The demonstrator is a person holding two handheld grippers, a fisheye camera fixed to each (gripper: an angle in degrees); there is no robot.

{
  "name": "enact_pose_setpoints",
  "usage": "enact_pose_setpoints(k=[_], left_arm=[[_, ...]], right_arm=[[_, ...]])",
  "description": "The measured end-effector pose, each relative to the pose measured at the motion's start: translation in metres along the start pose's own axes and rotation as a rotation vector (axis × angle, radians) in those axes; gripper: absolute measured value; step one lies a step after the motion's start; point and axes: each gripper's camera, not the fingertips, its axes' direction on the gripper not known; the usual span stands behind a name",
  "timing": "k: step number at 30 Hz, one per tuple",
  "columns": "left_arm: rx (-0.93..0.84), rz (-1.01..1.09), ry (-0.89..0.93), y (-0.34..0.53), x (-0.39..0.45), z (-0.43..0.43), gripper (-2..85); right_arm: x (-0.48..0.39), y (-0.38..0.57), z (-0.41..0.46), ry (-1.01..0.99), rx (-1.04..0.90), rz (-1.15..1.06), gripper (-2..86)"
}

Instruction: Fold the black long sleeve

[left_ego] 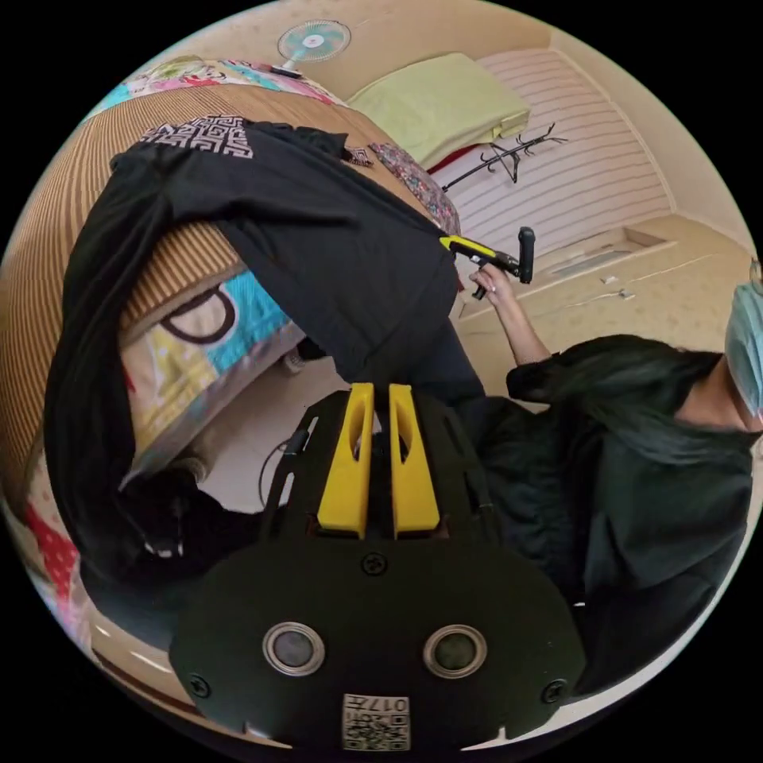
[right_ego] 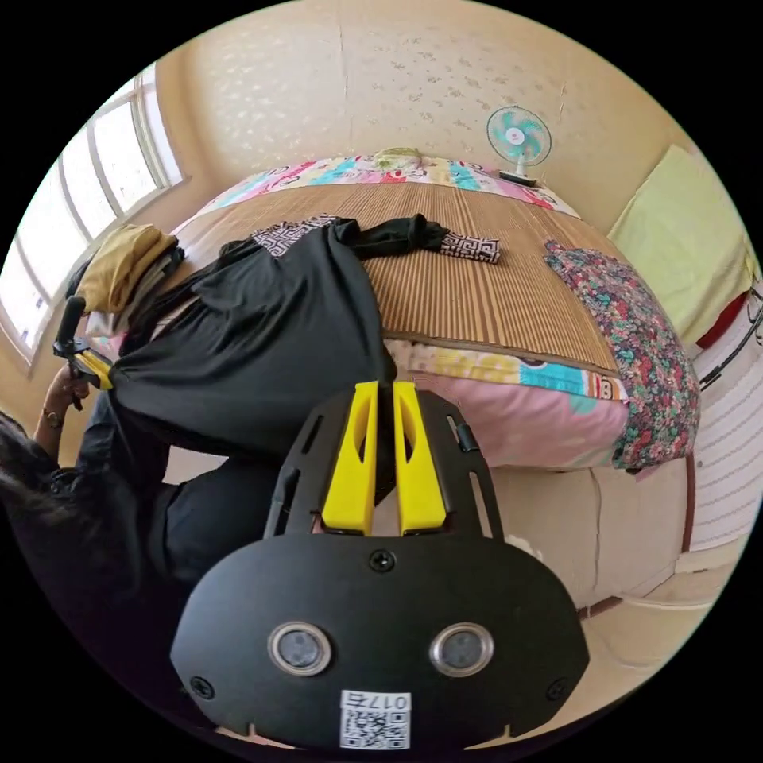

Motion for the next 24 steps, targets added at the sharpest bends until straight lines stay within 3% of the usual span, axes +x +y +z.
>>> enact_pose_setpoints(k=[1, 4, 7, 11, 16, 18, 20, 22, 24], left_arm=[[-0.006, -0.021, -0.010, 0.010, 0.002, -0.001, 4.6], [0.028, -0.197, -0.052, 0.047, -0.005, -0.012, 5.9], [0.181, -0.296, -0.123, 0.057, -0.013, -0.046, 7.1], [0.429, -0.300, -0.263, 0.006, -0.020, -0.101, 7.7], [0.444, -0.332, -0.325, -0.110, -0.067, -0.114, 6.5], [0.408, -0.383, -0.445, -0.155, -0.102, -0.105, 6.3], [0.335, -0.408, -0.495, -0.179, -0.132, -0.091, 5.4], [0.360, -0.355, -0.442, -0.185, -0.151, -0.088, 2.8], [0.377, -0.378, -0.333, -0.187, -0.174, -0.101, 0.5]], right_arm=[[-0.004, 0.014, 0.004, -0.089, -0.082, -0.036, 4.2], [0.002, 0.029, 0.019, -0.030, -0.196, 0.020, 4.9], [0.026, 0.002, 0.005, 0.009, -0.060, 0.109, 5.4], [0.022, -0.092, 0.006, -0.001, 0.107, 0.036, 6.4], [0.018, -0.219, 0.071, 0.091, 0.104, 0.107, 6.8], [0.020, -0.253, 0.106, 0.100, 0.101, 0.080, 7.0], [0.023, -0.281, 0.165, 0.162, 0.000, 0.018, 6.9], [0.032, -0.288, 0.207, 0.273, -0.118, -0.016, 5.9], [0.044, -0.287, 0.211, 0.369, -0.054, 0.012, 3.9]])
